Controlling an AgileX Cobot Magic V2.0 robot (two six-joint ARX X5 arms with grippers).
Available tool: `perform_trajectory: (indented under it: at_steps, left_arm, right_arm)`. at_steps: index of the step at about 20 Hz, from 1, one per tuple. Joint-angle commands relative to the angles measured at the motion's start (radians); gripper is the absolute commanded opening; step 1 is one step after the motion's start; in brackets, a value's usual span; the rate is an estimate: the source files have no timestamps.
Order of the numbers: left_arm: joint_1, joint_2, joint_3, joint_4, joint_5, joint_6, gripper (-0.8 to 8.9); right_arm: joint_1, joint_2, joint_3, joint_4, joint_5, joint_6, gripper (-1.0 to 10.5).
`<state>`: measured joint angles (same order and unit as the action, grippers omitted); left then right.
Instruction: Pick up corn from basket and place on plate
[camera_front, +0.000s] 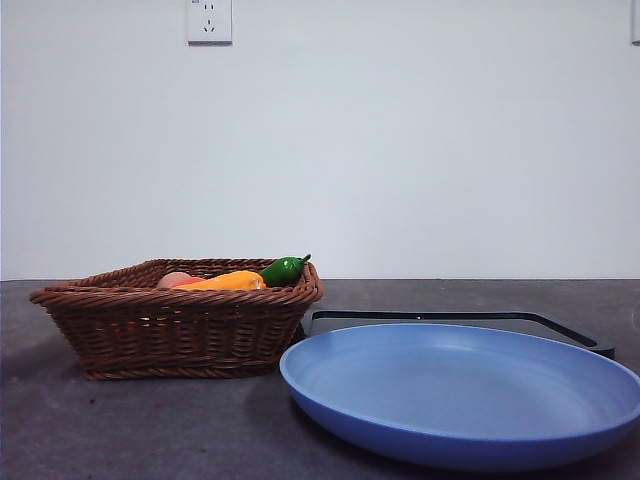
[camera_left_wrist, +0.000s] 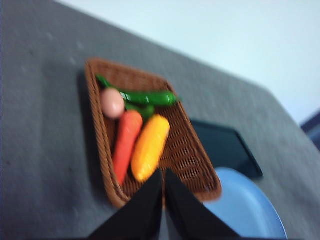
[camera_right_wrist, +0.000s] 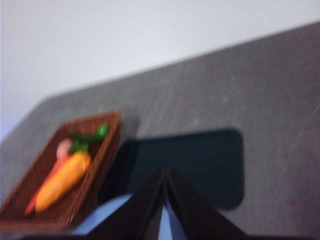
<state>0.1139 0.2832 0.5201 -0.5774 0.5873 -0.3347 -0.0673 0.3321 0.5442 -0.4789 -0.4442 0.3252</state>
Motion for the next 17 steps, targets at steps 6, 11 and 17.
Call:
perform_trajectory:
  at_steps: [6,11,17]
  left_arm:
    - [-0.024,0.159,0.128,-0.158,0.104,0.204,0.07]
    - [-0.069,0.23,0.146,-0.211,0.105,0.24,0.07]
    - [-0.09,0.272,0.146,-0.206,0.105,0.24,0.73]
  right_arm:
    - [0.044,0.187,0.169,-0.271,-0.076,-0.241,0.0]
    - [0.105,0.254,0.2,-0.362,-0.076,-0.289,0.0]
    - [0.152,0.3,0.2,-0.368,-0.074,-0.288,0.4]
